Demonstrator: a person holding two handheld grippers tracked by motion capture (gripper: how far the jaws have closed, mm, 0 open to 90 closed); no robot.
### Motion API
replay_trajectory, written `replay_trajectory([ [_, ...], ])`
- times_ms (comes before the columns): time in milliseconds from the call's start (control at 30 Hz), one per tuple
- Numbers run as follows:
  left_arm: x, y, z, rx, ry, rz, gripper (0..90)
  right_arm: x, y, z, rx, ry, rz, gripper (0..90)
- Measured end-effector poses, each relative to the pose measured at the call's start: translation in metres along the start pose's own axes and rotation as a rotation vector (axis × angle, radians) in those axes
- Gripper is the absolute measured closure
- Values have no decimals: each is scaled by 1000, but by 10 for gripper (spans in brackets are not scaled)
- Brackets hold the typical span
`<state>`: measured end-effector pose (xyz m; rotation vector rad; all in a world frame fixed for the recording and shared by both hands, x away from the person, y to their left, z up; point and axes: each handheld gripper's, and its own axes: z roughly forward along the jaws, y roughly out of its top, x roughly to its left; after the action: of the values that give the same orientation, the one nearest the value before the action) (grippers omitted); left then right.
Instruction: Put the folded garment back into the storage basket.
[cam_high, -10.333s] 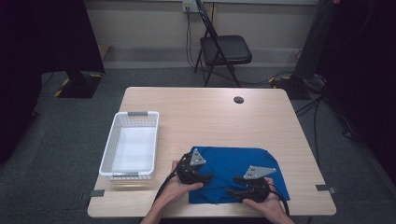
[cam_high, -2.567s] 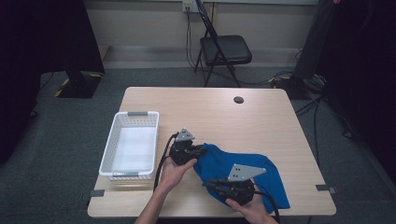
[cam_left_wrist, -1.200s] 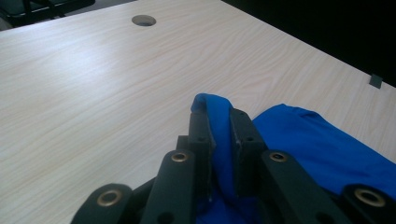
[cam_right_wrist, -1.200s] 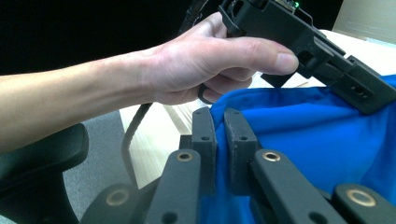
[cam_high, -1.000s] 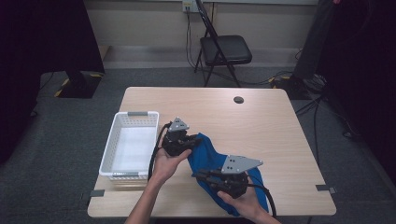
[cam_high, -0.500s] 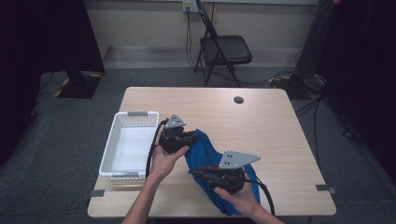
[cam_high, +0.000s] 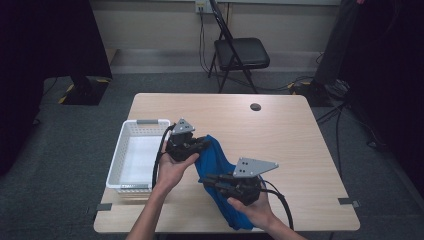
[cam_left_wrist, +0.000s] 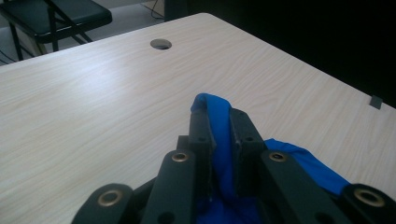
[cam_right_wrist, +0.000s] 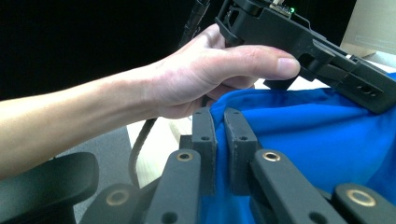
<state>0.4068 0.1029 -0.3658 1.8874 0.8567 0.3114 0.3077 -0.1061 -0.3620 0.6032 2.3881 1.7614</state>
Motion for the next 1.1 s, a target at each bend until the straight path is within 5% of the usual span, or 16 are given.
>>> replay_trajectory([
  [1100, -21, -6, 41, 29, -31, 30, 813, -11, -37, -29, -5, -74, 45, 844],
])
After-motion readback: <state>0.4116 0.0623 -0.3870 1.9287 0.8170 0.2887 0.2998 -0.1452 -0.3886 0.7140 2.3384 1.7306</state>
